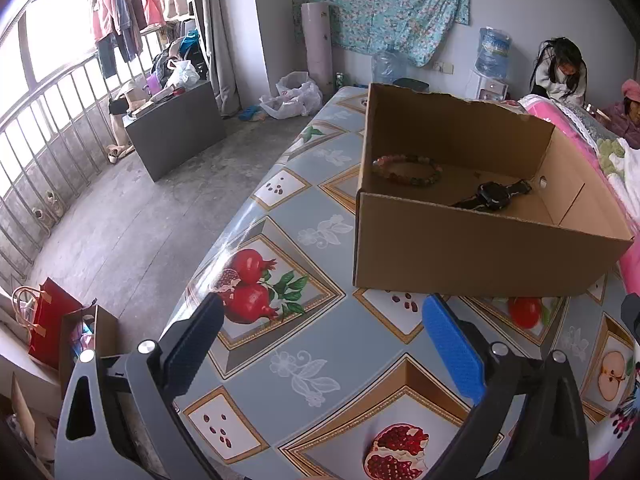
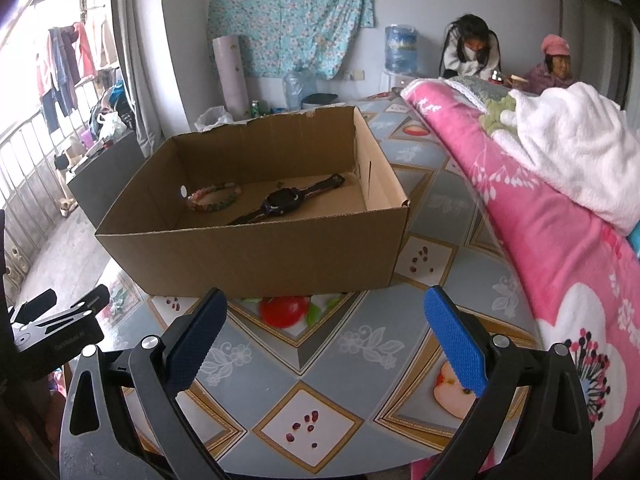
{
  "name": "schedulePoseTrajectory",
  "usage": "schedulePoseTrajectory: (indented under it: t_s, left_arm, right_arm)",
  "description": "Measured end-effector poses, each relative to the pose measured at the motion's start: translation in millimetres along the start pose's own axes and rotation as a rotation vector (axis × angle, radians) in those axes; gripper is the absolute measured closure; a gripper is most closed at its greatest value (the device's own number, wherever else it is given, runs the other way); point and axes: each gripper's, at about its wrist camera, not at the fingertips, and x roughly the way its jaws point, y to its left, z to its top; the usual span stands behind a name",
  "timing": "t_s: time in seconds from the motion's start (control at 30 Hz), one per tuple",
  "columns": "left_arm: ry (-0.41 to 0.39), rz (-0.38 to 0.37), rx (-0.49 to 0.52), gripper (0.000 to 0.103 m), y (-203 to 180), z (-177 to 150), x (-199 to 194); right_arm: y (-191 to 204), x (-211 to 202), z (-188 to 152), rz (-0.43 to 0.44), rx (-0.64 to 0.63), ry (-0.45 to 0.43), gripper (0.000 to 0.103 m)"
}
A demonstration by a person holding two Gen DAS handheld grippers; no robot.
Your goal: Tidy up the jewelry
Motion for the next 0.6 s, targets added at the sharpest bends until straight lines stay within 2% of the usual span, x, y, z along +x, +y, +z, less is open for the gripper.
schedulePoseTrajectory:
  t_s: [0.43,0.6]
  left_arm:
    - [0.005,-0.006,-0.004,0.006,0.6,0.3,2.4]
    - [0.03,-0.028,0.006,0.006,-5.2,2.1,7.5]
  right_arm:
    - [3.4,1.7,0.3,0.008,0.001,0.011,0.008]
    - [1.6,6.8,0.4,0.023,-0.005,0.026,0.008]
